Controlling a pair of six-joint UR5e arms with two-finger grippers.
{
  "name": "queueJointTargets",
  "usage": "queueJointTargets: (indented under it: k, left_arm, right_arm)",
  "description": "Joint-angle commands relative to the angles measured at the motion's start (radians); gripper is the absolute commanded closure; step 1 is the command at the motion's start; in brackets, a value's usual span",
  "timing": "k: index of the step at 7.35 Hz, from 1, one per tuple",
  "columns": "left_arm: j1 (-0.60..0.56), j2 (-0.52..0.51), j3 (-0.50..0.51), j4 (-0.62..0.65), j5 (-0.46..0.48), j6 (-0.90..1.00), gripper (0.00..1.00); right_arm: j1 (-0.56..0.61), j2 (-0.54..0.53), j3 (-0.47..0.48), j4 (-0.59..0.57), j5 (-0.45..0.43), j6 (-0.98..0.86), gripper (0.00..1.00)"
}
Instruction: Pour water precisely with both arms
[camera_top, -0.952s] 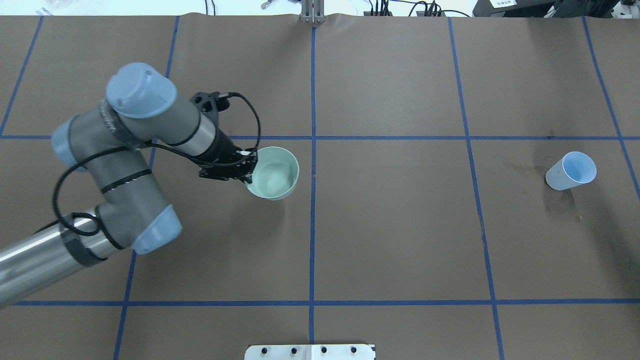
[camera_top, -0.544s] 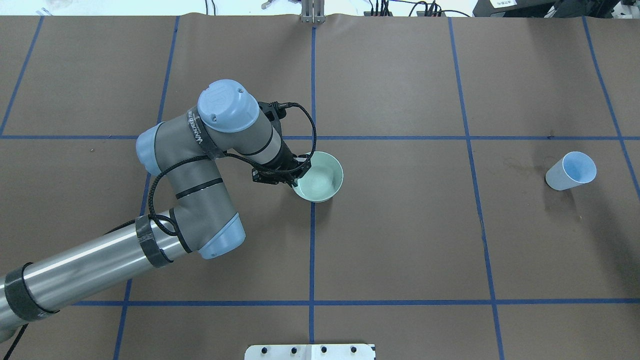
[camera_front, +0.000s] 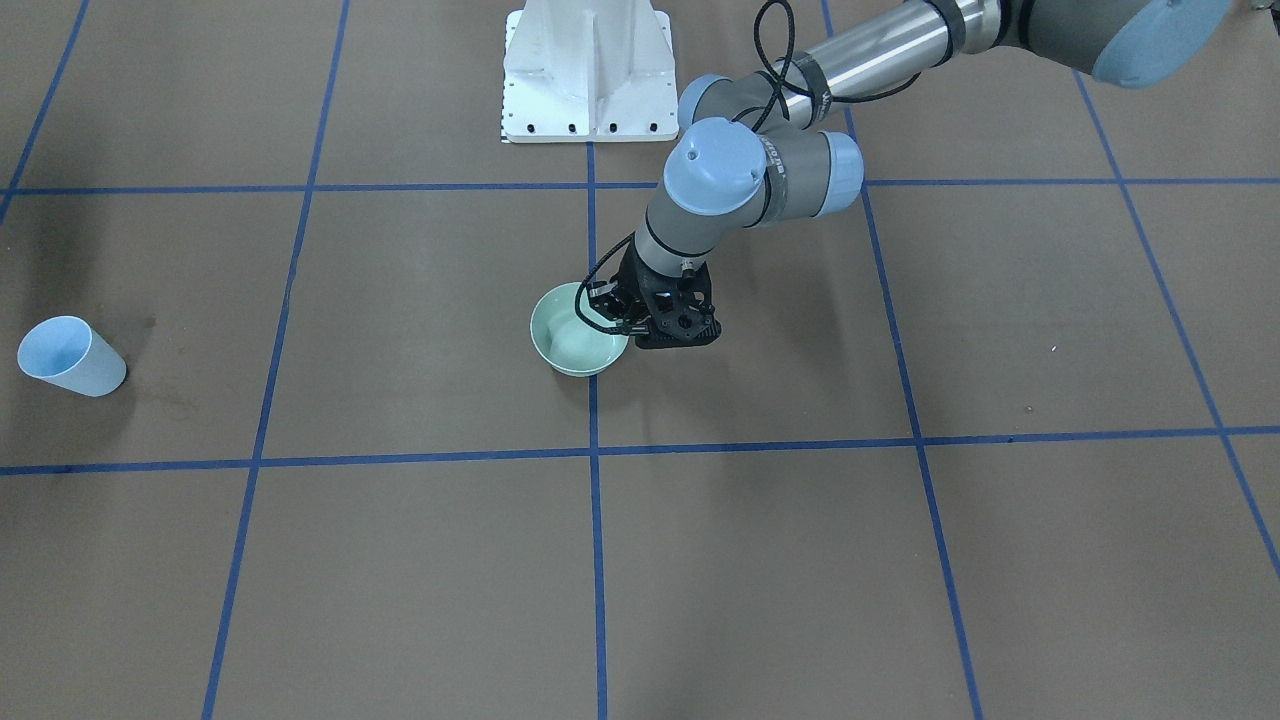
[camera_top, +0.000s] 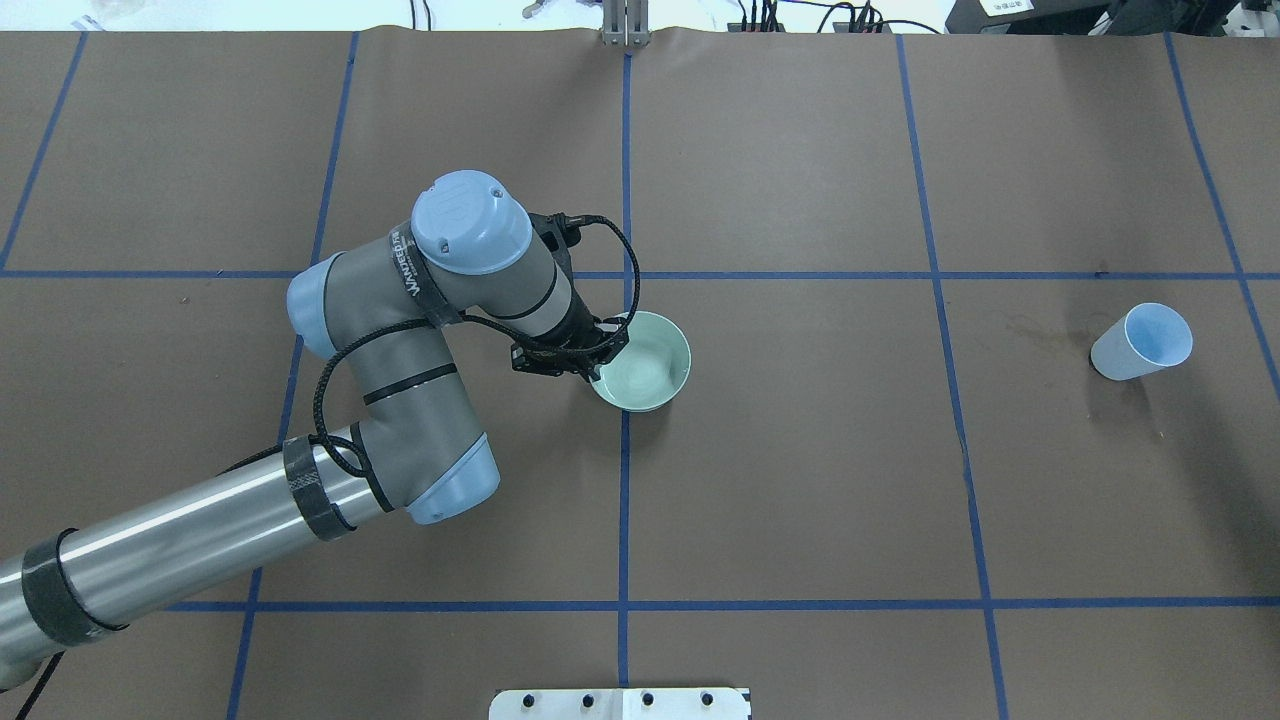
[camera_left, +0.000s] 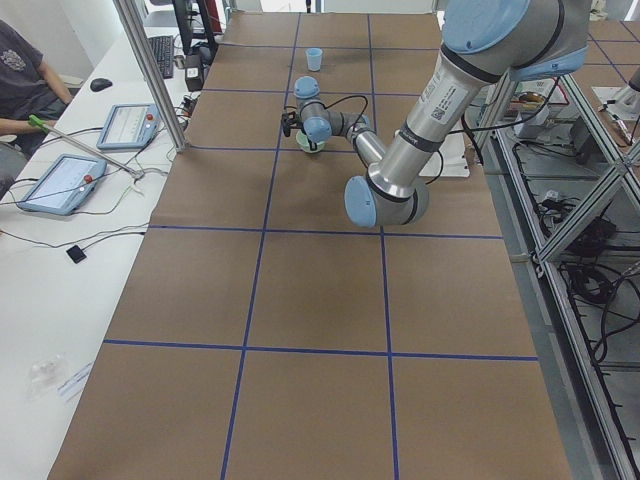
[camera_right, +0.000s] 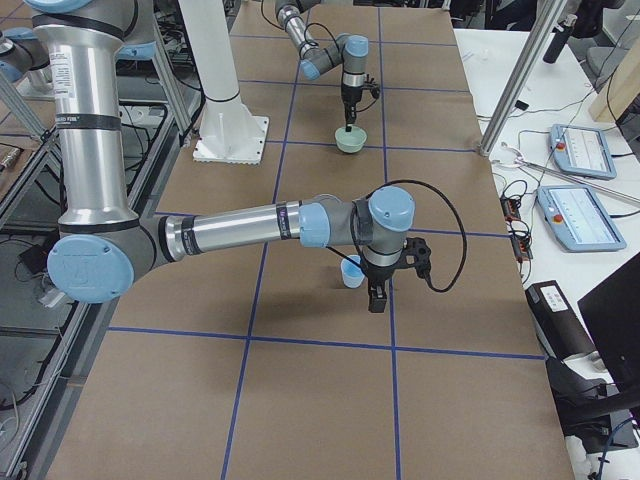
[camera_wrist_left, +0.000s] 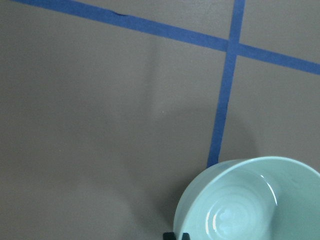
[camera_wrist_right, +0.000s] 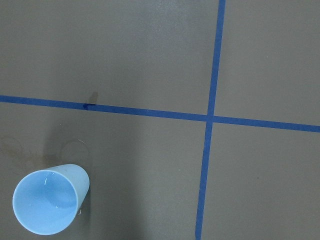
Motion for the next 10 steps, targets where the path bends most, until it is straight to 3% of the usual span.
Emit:
queueJointTargets:
  k: [1, 3, 4, 5, 8, 10]
  left_arm:
    - [-0.007, 0.002, -0.003, 0.002, 0.000, 0.000, 1.00]
    - [-0.007, 0.022, -0.009, 0.002, 0.000, 0.000, 1.00]
    - [-0.010, 0.023, -0.009, 0.002, 0.000, 0.000, 0.95]
    - [-0.010, 0.022, -0.011, 0.000, 0.003, 0.000, 0.02]
    - [-0.029, 0.044, -0.053, 0.002, 0.014, -0.002, 0.00]
    - [-0.051, 0.216, -0.257, 0.002, 0.008, 0.000, 0.00]
  right_arm:
    - [0.000, 0.000, -0.001, 0.000, -0.001, -0.001, 0.01]
    - [0.000, 0.000, 0.001, 0.000, 0.001, 0.001, 0.01]
    - [-0.002, 0.000, 0.001, 0.000, 0.001, 0.001, 0.01]
    - [-0.002, 0.000, 0.001, 0.000, -0.001, 0.001, 0.01]
    - [-0.003, 0.000, 0.002, 0.002, 0.001, -0.001, 0.01]
    - [-0.003, 0.000, 0.015, 0.002, 0.002, -0.002, 0.01]
